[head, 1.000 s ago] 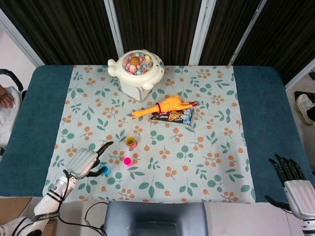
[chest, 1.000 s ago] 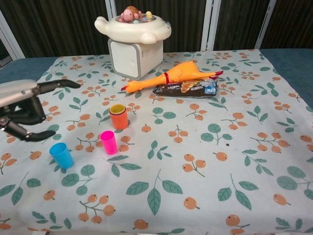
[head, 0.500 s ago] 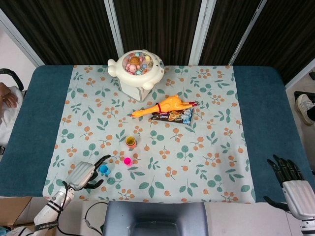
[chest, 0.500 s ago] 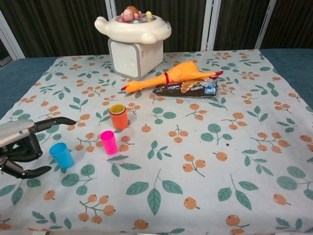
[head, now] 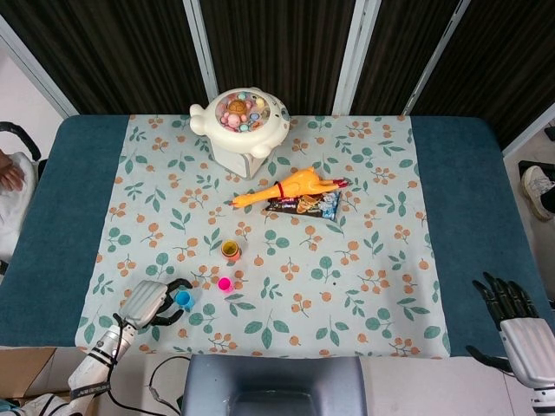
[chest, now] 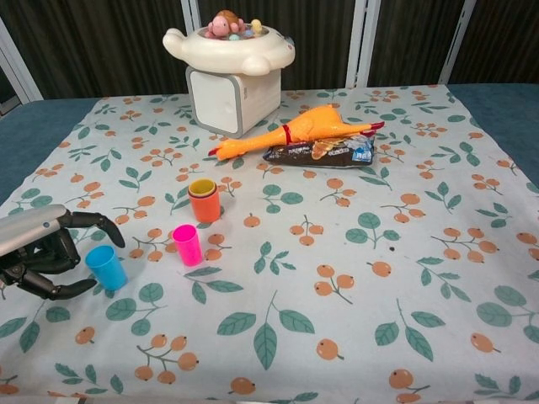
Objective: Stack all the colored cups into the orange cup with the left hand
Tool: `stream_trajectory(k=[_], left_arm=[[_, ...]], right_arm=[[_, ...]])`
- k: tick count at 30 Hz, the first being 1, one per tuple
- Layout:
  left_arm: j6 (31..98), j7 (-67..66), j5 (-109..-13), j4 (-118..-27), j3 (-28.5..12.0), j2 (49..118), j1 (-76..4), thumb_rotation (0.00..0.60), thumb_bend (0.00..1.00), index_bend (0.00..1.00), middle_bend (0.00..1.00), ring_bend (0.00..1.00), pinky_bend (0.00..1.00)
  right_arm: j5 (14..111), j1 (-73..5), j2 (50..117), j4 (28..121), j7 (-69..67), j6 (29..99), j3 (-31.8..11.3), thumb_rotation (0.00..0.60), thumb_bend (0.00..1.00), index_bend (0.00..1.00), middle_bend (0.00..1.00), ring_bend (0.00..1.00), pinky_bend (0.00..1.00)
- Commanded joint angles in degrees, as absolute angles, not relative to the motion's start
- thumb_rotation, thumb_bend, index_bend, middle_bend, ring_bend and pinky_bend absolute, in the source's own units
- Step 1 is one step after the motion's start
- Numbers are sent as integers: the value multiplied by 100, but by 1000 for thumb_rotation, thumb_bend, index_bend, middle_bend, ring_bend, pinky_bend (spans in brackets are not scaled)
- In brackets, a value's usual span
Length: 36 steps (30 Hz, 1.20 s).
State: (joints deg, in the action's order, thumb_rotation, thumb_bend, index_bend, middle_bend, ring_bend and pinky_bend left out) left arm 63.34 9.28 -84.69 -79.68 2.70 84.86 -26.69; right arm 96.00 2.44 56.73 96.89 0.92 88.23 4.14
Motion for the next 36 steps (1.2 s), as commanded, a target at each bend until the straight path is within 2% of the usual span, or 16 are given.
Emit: stream_trajectory(k=[1,9,25,29,36], left_arm=[[6320,953,-8472,-7942,251,8509,-2665,600,328,389,1000,1000,1000],[6325,1021,-8530,-7947,185,8577,-2680,600,329,399,1000,1000,1000],[6501,972,-8606,-7933,12,8583,-2682,600,330,550,1000,1000,1000],[6637,1013,-8560,-8335,-289,8337,-2783,600,330,552,1000,1000,1000],[6356,848,-7894,-9089,-1190,8181,-3292,600,333,544,1000,1000,1000]], right_arm=[[9589,245,5680,9682,98,8823,408,600,213,0,0,0,0],[9586,245,5684,9696,126,8817,408,600,212,0,0,0,0],[9600,253,5697,9667,109,8843,405,600,213,0,0,0,0],[9594,255,5698,9670,119,8842,403,600,213,0,0,0,0],[9570,214,5736,9700,225,8723,414,600,212,0,0,0,0]])
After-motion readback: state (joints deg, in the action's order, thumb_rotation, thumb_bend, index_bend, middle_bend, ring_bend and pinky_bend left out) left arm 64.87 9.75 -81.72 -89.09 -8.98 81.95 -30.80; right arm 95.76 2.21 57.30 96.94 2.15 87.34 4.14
